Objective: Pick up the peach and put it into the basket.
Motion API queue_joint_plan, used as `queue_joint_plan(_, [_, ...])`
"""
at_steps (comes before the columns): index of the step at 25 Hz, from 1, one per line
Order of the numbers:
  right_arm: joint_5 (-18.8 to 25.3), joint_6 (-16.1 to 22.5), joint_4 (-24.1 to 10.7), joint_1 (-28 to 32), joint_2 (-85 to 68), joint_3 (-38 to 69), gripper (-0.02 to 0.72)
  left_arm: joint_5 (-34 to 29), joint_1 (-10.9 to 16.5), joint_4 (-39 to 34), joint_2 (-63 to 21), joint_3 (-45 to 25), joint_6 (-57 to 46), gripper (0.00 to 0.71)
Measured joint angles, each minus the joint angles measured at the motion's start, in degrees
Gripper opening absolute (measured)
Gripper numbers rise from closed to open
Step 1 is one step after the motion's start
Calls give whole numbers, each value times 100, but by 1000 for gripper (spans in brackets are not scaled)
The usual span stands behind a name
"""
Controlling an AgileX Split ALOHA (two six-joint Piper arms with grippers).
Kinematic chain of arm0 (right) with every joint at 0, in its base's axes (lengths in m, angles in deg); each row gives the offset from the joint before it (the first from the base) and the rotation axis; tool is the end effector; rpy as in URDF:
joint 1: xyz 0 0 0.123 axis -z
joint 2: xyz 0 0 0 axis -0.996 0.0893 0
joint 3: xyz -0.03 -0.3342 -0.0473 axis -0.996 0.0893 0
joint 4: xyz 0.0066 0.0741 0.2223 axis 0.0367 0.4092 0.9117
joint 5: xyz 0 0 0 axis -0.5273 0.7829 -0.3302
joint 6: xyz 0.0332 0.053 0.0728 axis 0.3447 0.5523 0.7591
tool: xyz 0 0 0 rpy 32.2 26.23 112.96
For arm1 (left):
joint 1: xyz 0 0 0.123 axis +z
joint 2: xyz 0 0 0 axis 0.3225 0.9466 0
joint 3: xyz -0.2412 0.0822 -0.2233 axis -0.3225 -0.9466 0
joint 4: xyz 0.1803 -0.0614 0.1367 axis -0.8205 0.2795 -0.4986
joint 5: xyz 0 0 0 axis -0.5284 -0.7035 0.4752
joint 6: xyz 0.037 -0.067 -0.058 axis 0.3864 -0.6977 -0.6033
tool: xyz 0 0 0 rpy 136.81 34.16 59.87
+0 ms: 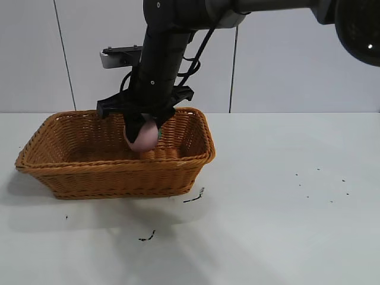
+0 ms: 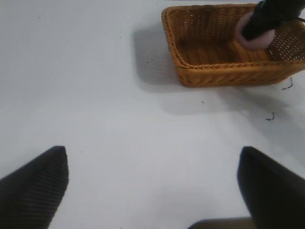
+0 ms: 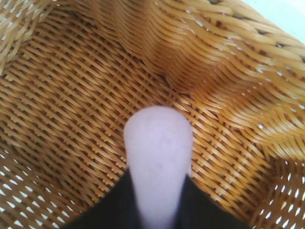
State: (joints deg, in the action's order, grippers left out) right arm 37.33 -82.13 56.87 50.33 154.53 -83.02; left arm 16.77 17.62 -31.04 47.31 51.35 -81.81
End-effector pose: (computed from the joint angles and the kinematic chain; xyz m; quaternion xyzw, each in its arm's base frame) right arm 0.4570 0.3205 0.2234 -0.3163 0.9223 0.0843 0.2053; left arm -0.0712 -0.0017 0.2649 0.0097 0.8528 -0.0246 0.5215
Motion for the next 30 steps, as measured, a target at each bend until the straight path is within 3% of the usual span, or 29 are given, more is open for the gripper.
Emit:
queue_joint_plan(9, [536,0,-12,428,-547,-612,687,0,0,0,0,0,0,693])
queue_joint_plan(24, [891,0,-85,3148,-607,-615,695,0,0,0,0,0,0,693])
queue_joint_plan(30, [1019,0,-77,3719,-714,-523,695,0,0,0,0,0,0,693])
